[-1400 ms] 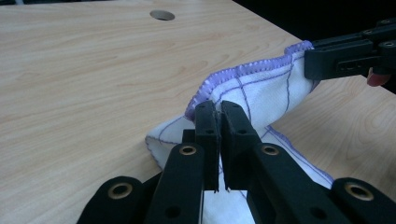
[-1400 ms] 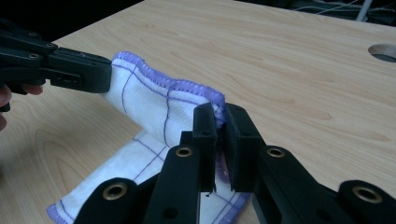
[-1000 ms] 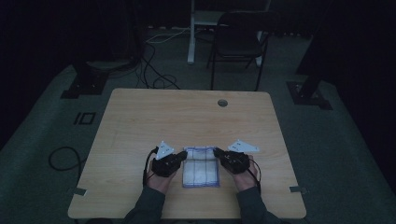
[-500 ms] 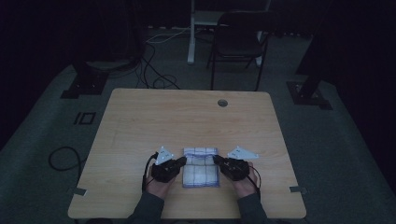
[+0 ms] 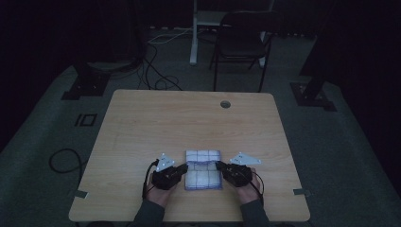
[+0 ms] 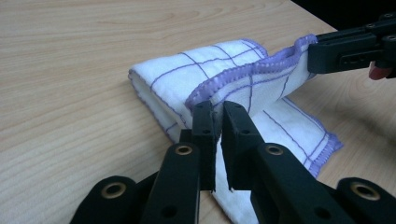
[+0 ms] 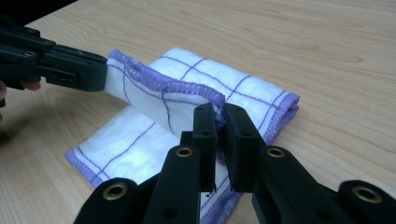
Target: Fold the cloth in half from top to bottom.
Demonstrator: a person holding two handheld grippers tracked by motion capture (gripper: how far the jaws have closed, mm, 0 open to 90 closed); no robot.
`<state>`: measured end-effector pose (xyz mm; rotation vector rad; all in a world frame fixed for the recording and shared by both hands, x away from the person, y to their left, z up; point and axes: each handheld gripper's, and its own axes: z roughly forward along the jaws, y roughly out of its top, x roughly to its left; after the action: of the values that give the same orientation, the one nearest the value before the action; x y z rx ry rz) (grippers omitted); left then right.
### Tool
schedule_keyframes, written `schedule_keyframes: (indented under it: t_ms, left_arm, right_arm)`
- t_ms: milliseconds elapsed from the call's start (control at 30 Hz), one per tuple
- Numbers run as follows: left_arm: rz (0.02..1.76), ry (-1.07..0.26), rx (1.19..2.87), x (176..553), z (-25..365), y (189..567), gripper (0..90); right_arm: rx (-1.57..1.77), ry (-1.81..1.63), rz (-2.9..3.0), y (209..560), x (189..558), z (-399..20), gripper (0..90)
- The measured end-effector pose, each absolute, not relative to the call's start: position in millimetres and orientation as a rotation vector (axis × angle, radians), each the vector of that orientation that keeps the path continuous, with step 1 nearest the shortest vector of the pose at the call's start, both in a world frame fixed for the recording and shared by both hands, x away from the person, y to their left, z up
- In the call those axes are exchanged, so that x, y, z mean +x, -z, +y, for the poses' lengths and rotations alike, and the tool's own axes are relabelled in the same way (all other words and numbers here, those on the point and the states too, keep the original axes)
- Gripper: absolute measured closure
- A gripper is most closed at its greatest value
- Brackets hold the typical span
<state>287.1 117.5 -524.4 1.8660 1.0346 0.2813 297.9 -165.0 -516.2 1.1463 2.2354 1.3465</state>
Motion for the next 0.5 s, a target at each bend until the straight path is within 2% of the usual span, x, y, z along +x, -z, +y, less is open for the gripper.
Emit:
schedule_keyframes:
  t_ms: [500]
  left_arm:
    - [1.069, -0.310, 1.831, 293.7, 127.4, 520.0, 82.2]
  right_arm:
    - [1.155, -1.336, 2.263, 523.6, 287.8, -166.7, 84.0]
